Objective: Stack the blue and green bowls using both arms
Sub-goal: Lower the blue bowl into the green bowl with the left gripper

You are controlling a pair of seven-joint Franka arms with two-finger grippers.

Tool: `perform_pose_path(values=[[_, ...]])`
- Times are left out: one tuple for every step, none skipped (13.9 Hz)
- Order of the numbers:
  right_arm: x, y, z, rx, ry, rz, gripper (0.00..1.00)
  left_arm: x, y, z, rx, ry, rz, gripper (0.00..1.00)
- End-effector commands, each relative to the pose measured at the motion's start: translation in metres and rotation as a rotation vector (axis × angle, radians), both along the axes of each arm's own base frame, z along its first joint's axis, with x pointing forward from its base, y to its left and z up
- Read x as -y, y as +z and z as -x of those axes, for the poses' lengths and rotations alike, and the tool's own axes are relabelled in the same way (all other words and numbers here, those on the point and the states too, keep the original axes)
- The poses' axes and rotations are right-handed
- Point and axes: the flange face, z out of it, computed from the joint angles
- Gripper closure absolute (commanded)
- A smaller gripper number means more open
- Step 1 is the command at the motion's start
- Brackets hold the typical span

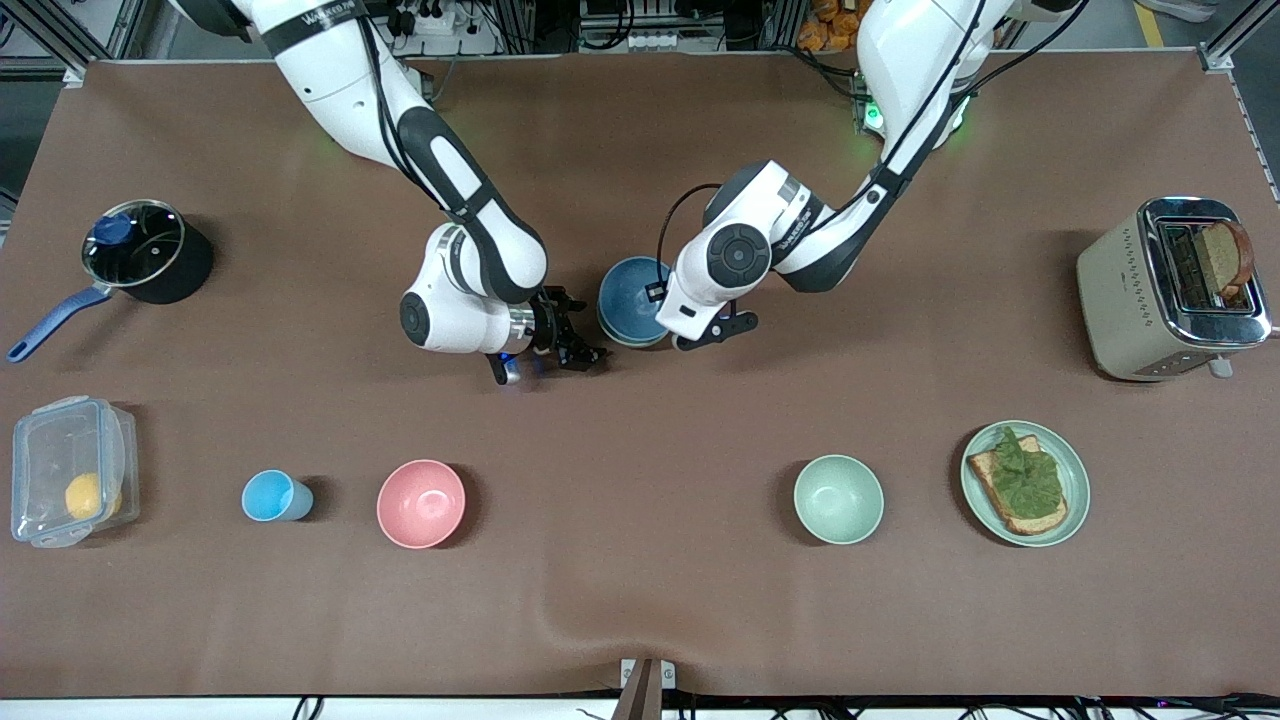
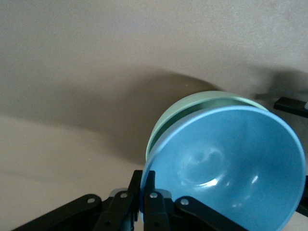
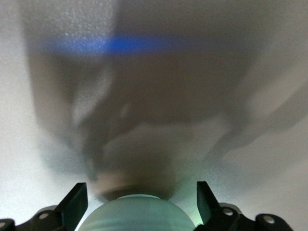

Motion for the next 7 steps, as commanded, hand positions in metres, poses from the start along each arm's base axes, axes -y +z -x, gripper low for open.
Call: perform_pose_path(values=[[-0.004, -0.002, 0.003, 0.01, -0.007, -0.014, 0.0, 0.01, -0.002, -0.011, 0.017, 0.025, -0.003, 0.42], [-0.004, -0.002, 0.003, 0.01, -0.007, -0.014, 0.0, 0.018, -0.001, -0.012, 0.017, 0.033, 0.001, 0.0], [-0.004, -0.002, 0.003, 0.01, -0.006, -0.014, 0.0, 0.021, 0.003, -0.01, 0.015, 0.06, -0.011, 0.0], [-0.004, -0.002, 0.003, 0.01, -0.006, -0.014, 0.0, 0.02, 0.008, -0.012, 0.019, 0.077, -0.015, 0.0], [-0.004, -0.002, 0.003, 0.01, -0.007, -0.014, 0.0, 0.018, 0.013, -0.013, 0.02, 0.075, -0.017, 0.0], [-0.005, -0.002, 0.003, 0.01, -0.006, -0.014, 0.0, 0.015, 0.023, -0.018, 0.028, 0.073, -0.024, 0.0], [-0.005, -0.002, 0.003, 0.01, -0.006, -0.014, 0.0, 0.01, 0.036, -0.026, 0.041, 0.064, -0.036, 0.0]])
